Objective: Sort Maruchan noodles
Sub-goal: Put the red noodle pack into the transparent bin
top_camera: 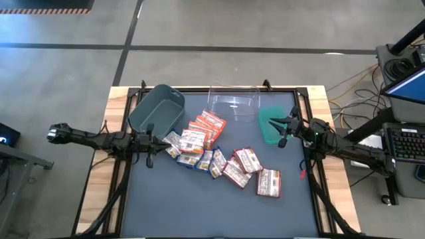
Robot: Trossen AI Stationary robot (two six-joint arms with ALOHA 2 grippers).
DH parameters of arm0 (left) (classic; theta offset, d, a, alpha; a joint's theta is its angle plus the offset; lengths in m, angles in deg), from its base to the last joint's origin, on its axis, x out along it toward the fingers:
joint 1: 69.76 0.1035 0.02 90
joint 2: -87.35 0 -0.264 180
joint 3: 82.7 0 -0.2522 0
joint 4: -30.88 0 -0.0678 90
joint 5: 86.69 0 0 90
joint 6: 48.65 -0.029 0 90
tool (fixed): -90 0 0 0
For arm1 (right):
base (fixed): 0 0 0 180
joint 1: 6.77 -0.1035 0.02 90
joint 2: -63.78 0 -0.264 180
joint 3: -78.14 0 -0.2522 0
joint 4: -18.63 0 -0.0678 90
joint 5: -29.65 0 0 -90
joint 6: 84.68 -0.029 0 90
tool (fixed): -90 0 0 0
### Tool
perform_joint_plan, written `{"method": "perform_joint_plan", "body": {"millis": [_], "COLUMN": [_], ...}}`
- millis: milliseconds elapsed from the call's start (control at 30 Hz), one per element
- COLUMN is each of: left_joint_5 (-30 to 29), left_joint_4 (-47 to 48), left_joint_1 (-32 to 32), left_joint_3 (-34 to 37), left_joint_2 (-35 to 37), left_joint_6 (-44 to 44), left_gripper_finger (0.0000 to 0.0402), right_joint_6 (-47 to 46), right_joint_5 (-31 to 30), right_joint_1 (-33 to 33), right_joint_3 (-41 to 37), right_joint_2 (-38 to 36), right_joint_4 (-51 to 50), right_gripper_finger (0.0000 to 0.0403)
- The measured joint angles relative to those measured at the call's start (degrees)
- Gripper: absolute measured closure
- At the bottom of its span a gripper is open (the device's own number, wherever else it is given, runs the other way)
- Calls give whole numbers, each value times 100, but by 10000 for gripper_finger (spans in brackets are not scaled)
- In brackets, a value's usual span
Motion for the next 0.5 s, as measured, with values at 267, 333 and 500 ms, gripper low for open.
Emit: {"method": "perform_joint_plan", "body": {"millis": [267,333,500], "left_joint_5": [0,0,50], "left_joint_4": [-1190,-1663,-2174], "left_joint_1": [2,2,1], "left_joint_3": [0,0,-1], "left_joint_2": [-7,-11,-33], "left_joint_6": [1294,2134,2543], "left_gripper_finger": [402,402,402], "right_joint_6": [-319,-1485,-4592], "right_joint_5": [8,10,-8], "right_joint_1": [-1,-2,-1], "right_joint_3": [0,0,0], "right_joint_2": [1,1,27], "right_joint_4": [6,12,13], "right_gripper_finger": [349,349,349]}}
